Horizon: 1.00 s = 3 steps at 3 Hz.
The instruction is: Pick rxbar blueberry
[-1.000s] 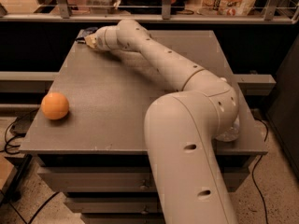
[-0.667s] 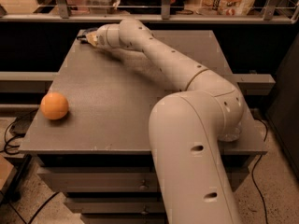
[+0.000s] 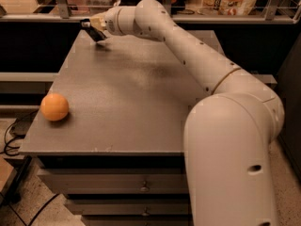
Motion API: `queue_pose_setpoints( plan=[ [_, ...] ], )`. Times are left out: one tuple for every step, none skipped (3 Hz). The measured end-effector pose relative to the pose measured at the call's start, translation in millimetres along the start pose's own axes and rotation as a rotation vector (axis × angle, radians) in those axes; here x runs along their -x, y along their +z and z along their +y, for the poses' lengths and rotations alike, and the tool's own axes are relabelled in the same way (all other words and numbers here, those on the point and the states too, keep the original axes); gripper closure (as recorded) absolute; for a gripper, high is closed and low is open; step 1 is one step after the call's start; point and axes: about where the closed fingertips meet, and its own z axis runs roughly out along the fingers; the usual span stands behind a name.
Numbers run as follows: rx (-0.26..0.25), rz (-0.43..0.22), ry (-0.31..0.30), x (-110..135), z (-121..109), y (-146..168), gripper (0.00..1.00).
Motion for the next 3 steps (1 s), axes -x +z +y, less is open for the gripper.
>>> queue_pose_setpoints(
  plan=[
    [-0.005, -0.017, -0.092, 39.3, 11.2, -31.8, 1.0],
    [-0.002, -0.041, -0.204, 83.9, 19.8, -64.5, 1.0],
    [0.002, -0.041, -0.212, 85.4, 21.6, -64.9, 1.0]
  ],
)
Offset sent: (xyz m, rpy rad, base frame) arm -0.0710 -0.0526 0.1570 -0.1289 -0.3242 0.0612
